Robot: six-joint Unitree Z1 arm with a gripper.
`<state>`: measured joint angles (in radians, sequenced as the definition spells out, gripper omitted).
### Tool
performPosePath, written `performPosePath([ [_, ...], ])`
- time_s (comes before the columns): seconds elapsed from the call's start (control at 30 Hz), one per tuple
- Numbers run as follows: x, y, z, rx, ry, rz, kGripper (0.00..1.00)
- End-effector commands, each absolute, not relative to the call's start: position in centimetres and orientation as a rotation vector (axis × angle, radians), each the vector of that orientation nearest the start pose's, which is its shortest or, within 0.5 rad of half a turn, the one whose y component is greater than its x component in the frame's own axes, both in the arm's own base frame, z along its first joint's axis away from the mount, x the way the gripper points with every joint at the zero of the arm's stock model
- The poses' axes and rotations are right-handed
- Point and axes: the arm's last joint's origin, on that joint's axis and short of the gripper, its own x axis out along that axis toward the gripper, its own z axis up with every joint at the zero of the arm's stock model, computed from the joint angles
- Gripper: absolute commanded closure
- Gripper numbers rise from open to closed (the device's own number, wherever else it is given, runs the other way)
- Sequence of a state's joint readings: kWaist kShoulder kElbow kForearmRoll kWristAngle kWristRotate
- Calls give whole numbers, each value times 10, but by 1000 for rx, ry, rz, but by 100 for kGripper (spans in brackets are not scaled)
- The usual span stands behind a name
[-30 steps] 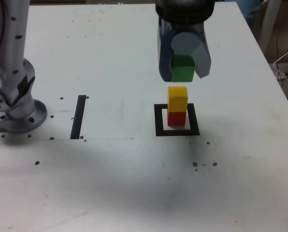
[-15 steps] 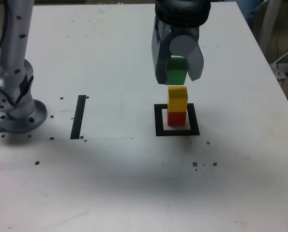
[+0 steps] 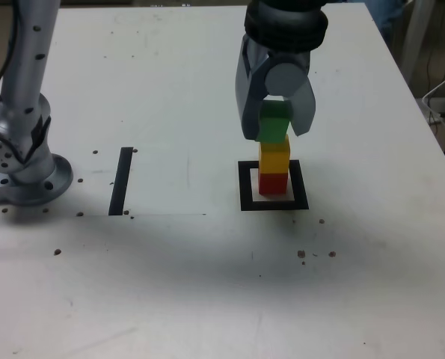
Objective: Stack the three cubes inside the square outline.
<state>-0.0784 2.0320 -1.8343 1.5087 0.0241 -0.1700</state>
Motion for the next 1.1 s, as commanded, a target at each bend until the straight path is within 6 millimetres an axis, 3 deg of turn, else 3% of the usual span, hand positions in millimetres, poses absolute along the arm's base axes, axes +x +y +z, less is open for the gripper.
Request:
performPosePath([
  [0.0, 367, -26, 311, -40, 1690, 96, 81],
  [0.67, 365, -23, 304, -40, 1659, 87, 80],
  [1.07, 355, -21, 308, -66, 1657, 100, 54],
])
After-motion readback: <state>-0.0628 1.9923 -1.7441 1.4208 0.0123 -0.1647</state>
